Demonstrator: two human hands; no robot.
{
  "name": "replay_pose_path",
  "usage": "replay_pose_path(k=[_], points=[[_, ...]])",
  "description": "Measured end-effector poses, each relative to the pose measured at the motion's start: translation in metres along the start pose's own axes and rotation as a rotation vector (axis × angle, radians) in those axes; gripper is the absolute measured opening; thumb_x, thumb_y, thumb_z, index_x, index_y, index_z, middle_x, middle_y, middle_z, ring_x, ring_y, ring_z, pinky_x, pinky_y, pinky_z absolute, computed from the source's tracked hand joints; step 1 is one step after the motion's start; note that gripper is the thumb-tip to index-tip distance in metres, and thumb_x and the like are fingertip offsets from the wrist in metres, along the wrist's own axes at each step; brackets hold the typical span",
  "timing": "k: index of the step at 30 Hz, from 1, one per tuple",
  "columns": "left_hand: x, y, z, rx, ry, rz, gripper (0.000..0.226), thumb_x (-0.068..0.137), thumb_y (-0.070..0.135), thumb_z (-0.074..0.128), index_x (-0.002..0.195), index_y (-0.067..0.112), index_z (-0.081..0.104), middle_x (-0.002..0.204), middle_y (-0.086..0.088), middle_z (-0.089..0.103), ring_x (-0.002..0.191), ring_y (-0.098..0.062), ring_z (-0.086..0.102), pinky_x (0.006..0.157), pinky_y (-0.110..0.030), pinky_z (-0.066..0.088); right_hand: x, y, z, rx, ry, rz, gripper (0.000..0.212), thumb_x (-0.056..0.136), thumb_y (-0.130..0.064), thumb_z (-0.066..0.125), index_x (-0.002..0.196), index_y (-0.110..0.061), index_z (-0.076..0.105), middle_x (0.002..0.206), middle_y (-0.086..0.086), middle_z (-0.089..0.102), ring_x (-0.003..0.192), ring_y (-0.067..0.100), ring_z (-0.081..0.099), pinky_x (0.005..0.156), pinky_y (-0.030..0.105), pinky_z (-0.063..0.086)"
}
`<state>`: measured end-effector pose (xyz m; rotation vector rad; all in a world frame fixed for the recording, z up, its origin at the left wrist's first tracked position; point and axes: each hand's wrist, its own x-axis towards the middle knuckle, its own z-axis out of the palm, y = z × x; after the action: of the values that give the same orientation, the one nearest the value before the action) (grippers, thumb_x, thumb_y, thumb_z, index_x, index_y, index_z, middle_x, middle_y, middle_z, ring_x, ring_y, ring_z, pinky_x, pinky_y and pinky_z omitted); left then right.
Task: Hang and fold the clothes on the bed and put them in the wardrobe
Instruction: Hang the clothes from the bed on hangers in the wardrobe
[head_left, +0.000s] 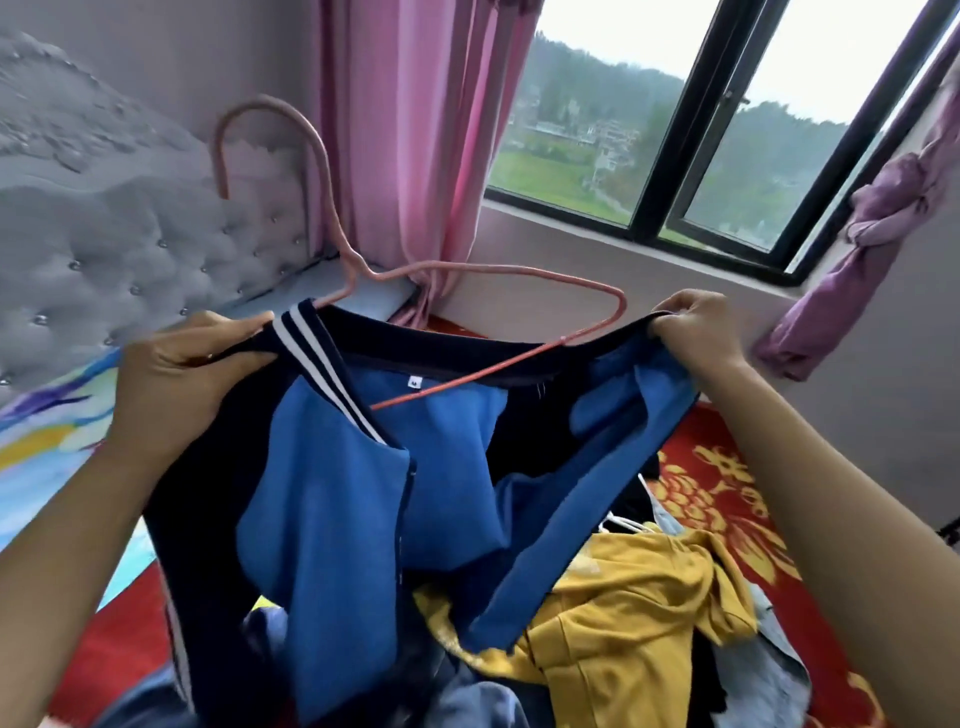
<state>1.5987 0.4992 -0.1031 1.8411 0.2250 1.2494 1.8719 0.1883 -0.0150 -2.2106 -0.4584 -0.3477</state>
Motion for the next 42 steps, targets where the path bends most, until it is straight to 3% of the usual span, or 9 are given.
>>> replay_pose_path(k=[7, 11, 15, 22, 26, 31, 35, 37, 42], points=[[-0.004, 0.008, 0.001, -0.144, -0.151, -0.041, 0.045, 0.063, 0.004, 0.073, 0.089, 0.041, 0.074, 0.078, 0.019, 0.068, 0.073, 0.008, 0.059, 0.076, -0.005, 0.044, -0.001, 0.007, -0.001, -0.116, -0.079, -0.016, 0.02, 0.075, 0.001, 0.061, 0.06, -0.012, 0.06, 0.054, 0.0, 0.051, 0.056, 0.012, 0.045, 0.045, 0.019, 0.035], [-0.015, 0.004, 0.024, 0.146, -0.225, 0.065, 0.036, 0.07, -0.009, 0.072, 0.102, 0.007, 0.07, 0.082, 0.024, 0.066, 0.072, 0.01, 0.058, 0.071, -0.004, 0.04, 0.001, 0.017, -0.008, -0.098, -0.028, 0.037, 0.01, 0.071, 0.003, 0.06, 0.072, -0.001, 0.068, 0.064, 0.008, 0.06, 0.063, 0.018, 0.052, 0.047, 0.018, 0.039], [-0.034, -0.005, 0.044, 0.555, -0.071, 0.137, 0.029, 0.07, -0.008, 0.075, 0.098, -0.001, 0.072, 0.072, -0.007, 0.067, 0.065, -0.031, 0.065, 0.057, -0.033, 0.041, -0.014, 0.02, -0.013, -0.088, -0.041, 0.037, 0.008, 0.07, 0.001, 0.065, 0.067, -0.006, 0.068, 0.062, 0.007, 0.059, 0.067, 0.02, 0.053, 0.05, 0.024, 0.04], [-0.029, 0.01, 0.069, 0.537, 0.189, 0.202, 0.026, 0.075, -0.002, 0.063, 0.1, -0.003, 0.071, 0.072, -0.021, 0.064, 0.058, -0.036, 0.061, 0.051, -0.04, 0.047, -0.083, -0.028, 0.005, -0.104, -0.066, -0.232, 0.037, 0.08, -0.015, 0.067, 0.05, -0.004, 0.047, 0.046, -0.001, 0.03, 0.049, 0.009, 0.03, 0.045, 0.024, 0.024], [-0.014, 0.019, 0.063, 0.385, 0.246, 0.271, 0.029, 0.08, -0.003, 0.061, 0.108, -0.004, 0.065, 0.074, -0.008, 0.063, 0.075, -0.005, 0.056, 0.068, -0.011, 0.035, -0.116, -0.031, 0.01, -0.091, -0.331, -0.429, 0.038, 0.089, -0.024, 0.062, 0.052, -0.02, 0.054, 0.045, -0.01, 0.043, 0.05, 0.007, 0.042, 0.058, 0.026, 0.037], [0.006, 0.026, 0.045, 0.388, 0.19, 0.403, 0.027, 0.08, -0.004, 0.063, 0.106, -0.008, 0.065, 0.078, 0.004, 0.06, 0.089, 0.025, 0.044, 0.075, -0.002, 0.031, -0.065, -0.018, -0.021, 0.0, 0.22, -0.529, 0.01, 0.085, -0.013, 0.067, 0.093, -0.007, 0.071, 0.096, 0.005, 0.063, 0.095, 0.021, 0.054, 0.081, 0.025, 0.037], [0.014, 0.039, 0.043, 0.341, 0.132, 0.455, 0.028, 0.08, -0.001, 0.064, 0.107, -0.009, 0.063, 0.079, -0.02, 0.065, 0.089, 0.023, 0.046, 0.074, -0.007, 0.035, -0.029, -0.008, -0.027, 0.133, -0.39, -0.333, 0.03, 0.086, -0.034, 0.06, 0.116, -0.034, 0.057, 0.125, -0.009, 0.054, 0.117, 0.006, 0.05, 0.097, 0.017, 0.038], [0.019, 0.045, 0.042, 0.324, 0.112, 0.464, 0.03, 0.08, 0.0, 0.065, 0.108, -0.009, 0.061, 0.08, -0.021, 0.065, 0.088, 0.022, 0.047, 0.074, -0.01, 0.037, -0.024, 0.0, -0.028, 0.305, -0.611, -0.174, 0.042, 0.076, -0.051, 0.062, 0.111, -0.027, 0.065, 0.114, -0.003, 0.067, 0.1, 0.006, 0.063, 0.083, 0.018, 0.049], [0.034, 0.055, 0.041, 0.264, 0.048, 0.374, 0.036, 0.077, 0.002, 0.07, 0.11, -0.007, 0.059, 0.083, 0.016, 0.065, 0.08, 0.02, 0.051, 0.075, -0.002, 0.037, -0.025, 0.01, -0.021, 0.364, -0.591, -0.13, 0.025, 0.077, -0.045, 0.064, 0.068, -0.023, 0.075, 0.066, -0.006, 0.07, 0.058, 0.005, 0.063, 0.057, 0.02, 0.048]])
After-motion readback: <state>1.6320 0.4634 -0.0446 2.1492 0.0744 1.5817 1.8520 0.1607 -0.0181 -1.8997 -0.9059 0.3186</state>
